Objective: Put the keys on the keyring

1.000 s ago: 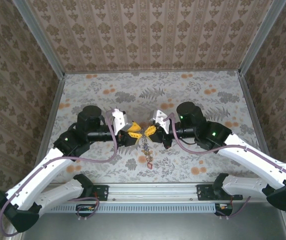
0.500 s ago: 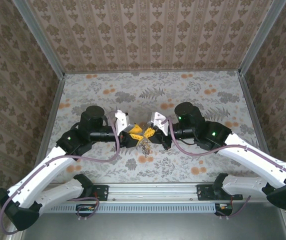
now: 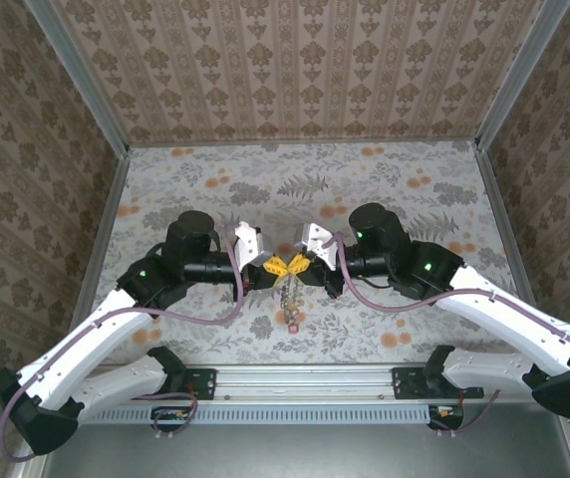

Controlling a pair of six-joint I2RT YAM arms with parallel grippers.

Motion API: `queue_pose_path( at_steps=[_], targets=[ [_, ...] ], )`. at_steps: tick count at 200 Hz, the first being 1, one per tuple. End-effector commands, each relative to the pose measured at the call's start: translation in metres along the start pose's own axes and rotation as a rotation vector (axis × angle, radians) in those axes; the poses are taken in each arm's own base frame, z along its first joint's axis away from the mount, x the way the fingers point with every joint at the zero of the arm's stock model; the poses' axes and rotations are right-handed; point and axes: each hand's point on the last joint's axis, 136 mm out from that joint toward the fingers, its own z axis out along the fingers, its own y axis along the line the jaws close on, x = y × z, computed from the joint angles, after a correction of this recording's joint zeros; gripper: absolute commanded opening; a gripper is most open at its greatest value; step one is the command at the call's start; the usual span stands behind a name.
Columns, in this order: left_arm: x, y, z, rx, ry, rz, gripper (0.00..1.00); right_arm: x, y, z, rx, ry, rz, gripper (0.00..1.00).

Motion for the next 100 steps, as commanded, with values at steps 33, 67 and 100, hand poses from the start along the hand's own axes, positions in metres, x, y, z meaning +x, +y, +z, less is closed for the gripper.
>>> queue_pose_path(
  at_steps=[33,67,100],
  targets=[
    [-0.002,0.001,0.000,-0.014,-0.012,0.040,0.00,-0.028,0.010,-0.020,0.006,-0.150,-0.048,0.29],
    [-0.005,0.005,-0.007,-0.046,-0.037,0.047,0.00,-0.016,-0.026,-0.043,0.179,-0.215,0.077,0.70],
    [-0.007,0.005,-0.010,-0.054,-0.063,0.051,0.00,0.010,-0.083,-0.068,0.345,-0.250,0.306,0.77]
  ],
)
